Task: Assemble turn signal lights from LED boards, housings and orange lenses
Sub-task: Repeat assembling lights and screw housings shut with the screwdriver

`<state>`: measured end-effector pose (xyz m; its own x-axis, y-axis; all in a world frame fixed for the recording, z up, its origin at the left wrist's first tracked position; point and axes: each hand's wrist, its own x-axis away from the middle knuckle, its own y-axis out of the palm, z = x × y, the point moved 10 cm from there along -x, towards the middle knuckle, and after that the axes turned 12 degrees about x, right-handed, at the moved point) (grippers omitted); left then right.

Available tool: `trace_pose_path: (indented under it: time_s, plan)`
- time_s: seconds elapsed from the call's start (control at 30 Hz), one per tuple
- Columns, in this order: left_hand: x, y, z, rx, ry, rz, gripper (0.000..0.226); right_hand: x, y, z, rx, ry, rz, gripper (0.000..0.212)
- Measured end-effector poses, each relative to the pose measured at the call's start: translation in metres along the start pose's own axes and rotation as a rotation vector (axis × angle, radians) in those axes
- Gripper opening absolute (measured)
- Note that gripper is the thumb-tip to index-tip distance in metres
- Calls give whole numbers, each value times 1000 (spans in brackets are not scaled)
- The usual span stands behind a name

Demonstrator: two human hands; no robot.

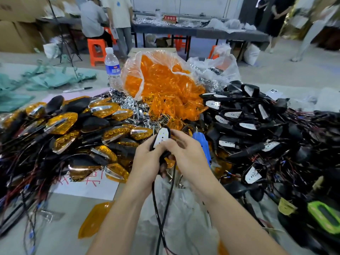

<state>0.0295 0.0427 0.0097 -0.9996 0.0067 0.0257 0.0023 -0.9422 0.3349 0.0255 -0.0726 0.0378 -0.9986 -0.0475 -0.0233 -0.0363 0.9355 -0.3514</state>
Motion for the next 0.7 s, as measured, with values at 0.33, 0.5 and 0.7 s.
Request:
trace_pose_path:
  time_s: [0.33,0.5,0.7]
  plan:
    - [-2,-3,-7,28,-102,-10,25,-33,13,12,-38,98,-64,22]
    - [-12,-7,-23,130,-187,-36,30,-51,12,11,62,81,-115,22]
    - [-35,-20,-19,60,-133,50,20,-80,22,3,226,55,-157,26]
